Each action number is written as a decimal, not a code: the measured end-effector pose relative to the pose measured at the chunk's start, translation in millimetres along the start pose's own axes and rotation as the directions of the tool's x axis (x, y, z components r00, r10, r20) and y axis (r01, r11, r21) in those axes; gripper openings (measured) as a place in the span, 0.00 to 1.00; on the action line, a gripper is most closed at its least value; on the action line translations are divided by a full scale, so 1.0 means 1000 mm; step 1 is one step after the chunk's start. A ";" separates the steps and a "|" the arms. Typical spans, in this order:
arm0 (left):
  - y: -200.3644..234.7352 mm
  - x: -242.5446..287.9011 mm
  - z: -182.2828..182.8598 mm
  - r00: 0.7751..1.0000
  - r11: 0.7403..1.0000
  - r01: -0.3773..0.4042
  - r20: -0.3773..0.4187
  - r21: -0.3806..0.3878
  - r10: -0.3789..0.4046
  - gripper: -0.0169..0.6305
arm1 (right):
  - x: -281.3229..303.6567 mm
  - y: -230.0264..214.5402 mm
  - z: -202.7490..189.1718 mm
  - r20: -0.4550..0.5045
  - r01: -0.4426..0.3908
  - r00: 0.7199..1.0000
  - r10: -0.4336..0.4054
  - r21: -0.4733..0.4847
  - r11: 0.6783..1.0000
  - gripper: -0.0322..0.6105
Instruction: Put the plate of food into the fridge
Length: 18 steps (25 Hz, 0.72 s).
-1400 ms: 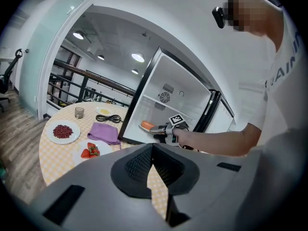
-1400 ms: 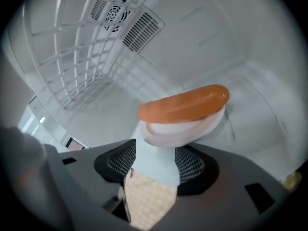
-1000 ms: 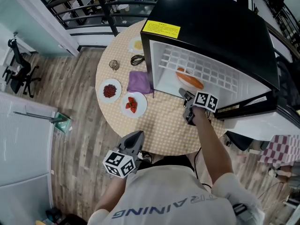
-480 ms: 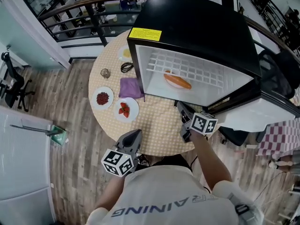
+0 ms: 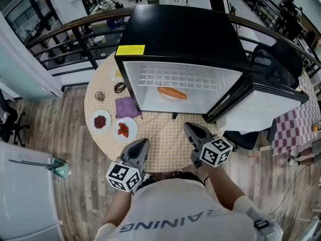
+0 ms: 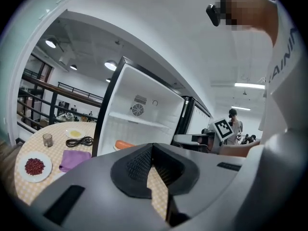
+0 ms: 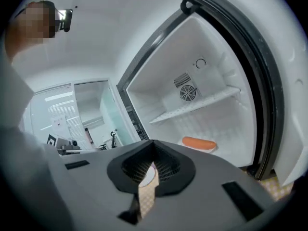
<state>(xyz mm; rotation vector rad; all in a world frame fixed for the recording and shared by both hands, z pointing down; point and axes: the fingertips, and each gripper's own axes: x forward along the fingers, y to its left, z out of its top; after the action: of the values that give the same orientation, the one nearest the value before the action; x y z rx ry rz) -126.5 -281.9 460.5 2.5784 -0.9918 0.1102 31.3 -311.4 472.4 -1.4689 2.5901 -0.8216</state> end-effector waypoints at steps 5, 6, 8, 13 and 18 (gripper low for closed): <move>-0.002 0.001 0.016 0.999 0.999 0.018 0.030 0.028 -0.018 0.04 | -0.023 0.014 0.026 0.067 0.029 0.997 -0.026 -0.051 0.998 0.08; -0.002 0.001 0.017 0.999 0.999 0.019 0.030 0.032 -0.020 0.04 | -0.026 0.016 0.028 0.072 0.036 0.997 -0.031 -0.066 0.997 0.08; -0.002 0.002 0.018 0.999 0.999 0.022 0.032 0.038 -0.023 0.04 | -0.029 0.017 0.029 0.080 0.041 0.996 -0.035 -0.071 0.997 0.08; -0.001 0.001 0.017 0.999 0.999 0.025 0.030 0.041 -0.027 0.04 | -0.025 0.014 0.020 0.076 0.043 0.996 -0.042 -0.007 0.999 0.08; 0.000 0.000 0.016 0.999 0.998 0.015 0.029 0.053 -0.017 0.04 | -0.020 0.013 0.014 0.056 0.041 0.998 -0.041 -0.004 0.999 0.08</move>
<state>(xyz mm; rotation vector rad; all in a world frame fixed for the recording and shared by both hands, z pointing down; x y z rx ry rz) -127.2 -287.8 445.3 2.6424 -0.9913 0.0954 36.1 -295.3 450.2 -1.5282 2.5322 -0.7668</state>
